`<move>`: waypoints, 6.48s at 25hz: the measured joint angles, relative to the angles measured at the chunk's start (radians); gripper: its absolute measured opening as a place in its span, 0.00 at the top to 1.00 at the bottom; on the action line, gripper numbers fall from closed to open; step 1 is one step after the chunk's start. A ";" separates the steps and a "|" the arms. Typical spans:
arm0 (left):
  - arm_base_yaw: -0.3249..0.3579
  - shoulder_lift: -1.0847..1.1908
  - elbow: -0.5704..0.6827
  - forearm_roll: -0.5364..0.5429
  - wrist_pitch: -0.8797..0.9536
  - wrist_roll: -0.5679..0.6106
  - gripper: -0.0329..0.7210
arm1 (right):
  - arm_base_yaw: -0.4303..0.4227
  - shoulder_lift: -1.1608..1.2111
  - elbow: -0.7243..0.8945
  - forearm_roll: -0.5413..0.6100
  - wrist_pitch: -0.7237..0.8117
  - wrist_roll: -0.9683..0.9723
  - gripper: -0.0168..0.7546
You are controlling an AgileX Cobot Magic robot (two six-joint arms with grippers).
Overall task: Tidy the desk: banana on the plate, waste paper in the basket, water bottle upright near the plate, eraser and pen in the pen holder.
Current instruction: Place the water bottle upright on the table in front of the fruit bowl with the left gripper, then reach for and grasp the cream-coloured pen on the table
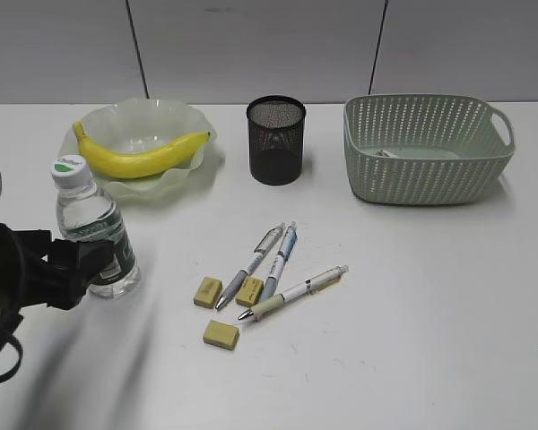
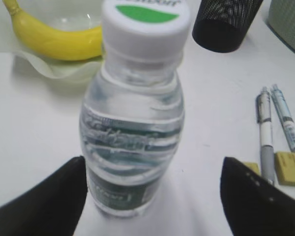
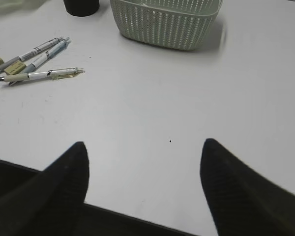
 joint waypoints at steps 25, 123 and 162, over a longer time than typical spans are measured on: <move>0.000 -0.840 -0.457 0.266 1.683 0.000 0.20 | 0.000 0.000 0.000 0.016 0.000 0.001 0.27; 0.000 -1.386 -0.278 0.265 1.565 0.000 0.21 | 0.278 1.979 -0.878 0.228 -0.065 1.239 0.23; 0.000 -1.393 -0.278 0.264 1.565 0.000 0.21 | 0.309 2.145 -0.971 0.153 -0.143 1.253 0.82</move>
